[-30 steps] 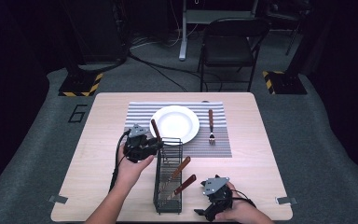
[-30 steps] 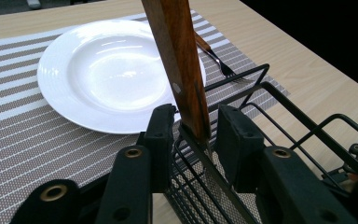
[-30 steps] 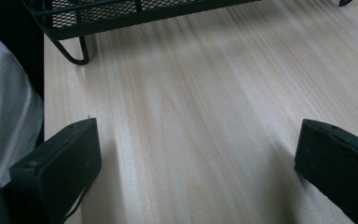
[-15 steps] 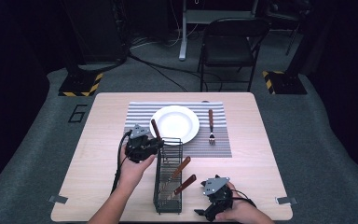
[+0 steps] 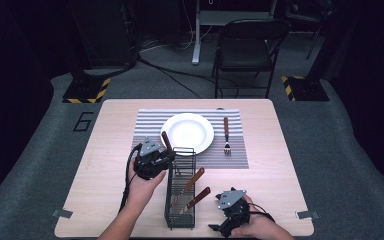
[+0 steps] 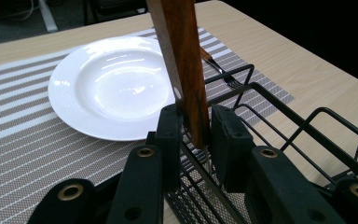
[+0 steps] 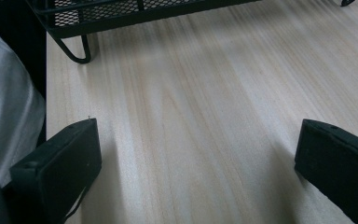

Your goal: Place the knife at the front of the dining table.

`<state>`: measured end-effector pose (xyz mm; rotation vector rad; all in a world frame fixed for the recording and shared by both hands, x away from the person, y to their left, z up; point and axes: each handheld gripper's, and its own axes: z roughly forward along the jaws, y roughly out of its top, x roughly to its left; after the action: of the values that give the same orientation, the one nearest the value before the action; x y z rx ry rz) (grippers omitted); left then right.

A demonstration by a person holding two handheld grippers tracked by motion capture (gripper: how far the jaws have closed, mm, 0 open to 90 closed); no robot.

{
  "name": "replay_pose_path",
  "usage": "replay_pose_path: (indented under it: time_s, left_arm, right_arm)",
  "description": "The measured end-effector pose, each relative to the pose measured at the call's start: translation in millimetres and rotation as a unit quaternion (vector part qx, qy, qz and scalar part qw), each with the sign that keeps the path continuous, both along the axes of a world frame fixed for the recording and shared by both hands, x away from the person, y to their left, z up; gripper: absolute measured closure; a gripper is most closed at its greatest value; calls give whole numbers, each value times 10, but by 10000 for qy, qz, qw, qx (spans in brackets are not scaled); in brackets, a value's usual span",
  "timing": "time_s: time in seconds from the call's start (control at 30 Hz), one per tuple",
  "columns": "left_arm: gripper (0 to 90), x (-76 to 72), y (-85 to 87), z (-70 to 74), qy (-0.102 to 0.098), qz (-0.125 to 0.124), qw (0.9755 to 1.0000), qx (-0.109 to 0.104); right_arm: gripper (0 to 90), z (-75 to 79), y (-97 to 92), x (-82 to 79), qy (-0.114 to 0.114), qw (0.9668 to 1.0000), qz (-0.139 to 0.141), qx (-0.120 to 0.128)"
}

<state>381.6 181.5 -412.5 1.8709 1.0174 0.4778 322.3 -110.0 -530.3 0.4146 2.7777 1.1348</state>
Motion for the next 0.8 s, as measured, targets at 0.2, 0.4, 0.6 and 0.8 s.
replay_pose_path:
  time_s: [0.2, 0.4, 0.6, 0.8]
  left_arm:
    - [771, -25, -63, -1, -73, -153, 9998, -70]
    - [797, 26, -103, -9, -64, -286, 9994, -168]
    - [796, 89, -162, -36, -74, -282, 9992, -266]
    - [794, 110, -196, -52, -105, -312, 9990, -291]
  right_arm:
    - [0, -1, 0, 0, -3, 10000, 0, 7]
    - [0, -1, 0, 1, -1, 10000, 4, 7]
    - [0, 0, -1, 0, -1, 10000, 2, -3]
    - [0, 1, -2, -20, 118, 9999, -101, -19]
